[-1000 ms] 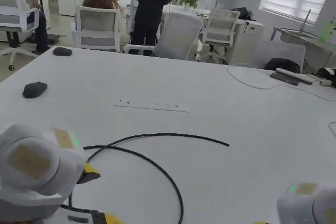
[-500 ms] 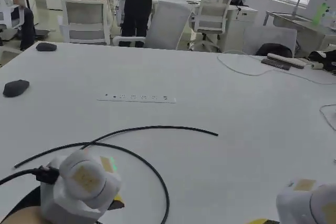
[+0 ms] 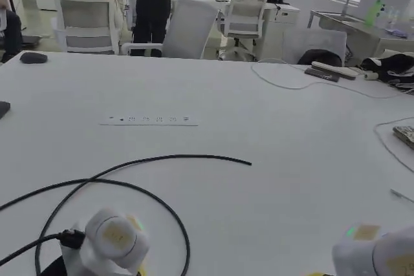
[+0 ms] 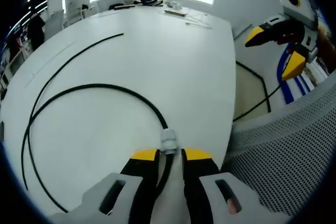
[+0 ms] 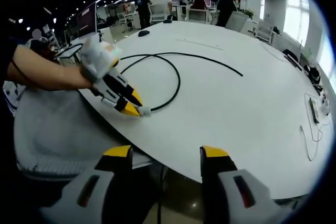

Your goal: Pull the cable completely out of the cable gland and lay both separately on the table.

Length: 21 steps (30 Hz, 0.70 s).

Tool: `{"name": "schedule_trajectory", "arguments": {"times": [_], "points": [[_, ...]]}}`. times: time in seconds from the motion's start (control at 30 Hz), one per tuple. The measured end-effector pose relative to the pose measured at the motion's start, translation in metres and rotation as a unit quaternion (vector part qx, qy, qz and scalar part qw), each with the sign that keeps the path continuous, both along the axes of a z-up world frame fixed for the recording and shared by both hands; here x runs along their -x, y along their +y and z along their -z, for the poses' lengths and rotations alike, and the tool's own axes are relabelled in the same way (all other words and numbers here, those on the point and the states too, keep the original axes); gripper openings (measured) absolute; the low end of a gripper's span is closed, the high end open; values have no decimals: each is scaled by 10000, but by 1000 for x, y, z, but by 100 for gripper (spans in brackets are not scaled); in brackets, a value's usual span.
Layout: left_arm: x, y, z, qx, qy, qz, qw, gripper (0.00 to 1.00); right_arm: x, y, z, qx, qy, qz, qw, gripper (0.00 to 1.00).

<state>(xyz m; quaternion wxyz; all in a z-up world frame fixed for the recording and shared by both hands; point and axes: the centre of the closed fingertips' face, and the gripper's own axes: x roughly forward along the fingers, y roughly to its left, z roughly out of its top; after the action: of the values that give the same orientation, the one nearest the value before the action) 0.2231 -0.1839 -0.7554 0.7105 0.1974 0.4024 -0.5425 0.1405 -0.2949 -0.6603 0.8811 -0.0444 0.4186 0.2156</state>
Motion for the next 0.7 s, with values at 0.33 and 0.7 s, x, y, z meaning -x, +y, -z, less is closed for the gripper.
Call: {"name": "schedule_trajectory", "arguments": {"times": [0.33, 0.7], "points": [[-1, -12, 6, -47, -289, 122, 9995, 20, -1, 0, -1, 71, 4, -56, 10000, 53], [4, 3, -12, -314, -368, 572, 9972, 17, -6, 6, -8, 63, -75, -132, 9999, 53]]}}
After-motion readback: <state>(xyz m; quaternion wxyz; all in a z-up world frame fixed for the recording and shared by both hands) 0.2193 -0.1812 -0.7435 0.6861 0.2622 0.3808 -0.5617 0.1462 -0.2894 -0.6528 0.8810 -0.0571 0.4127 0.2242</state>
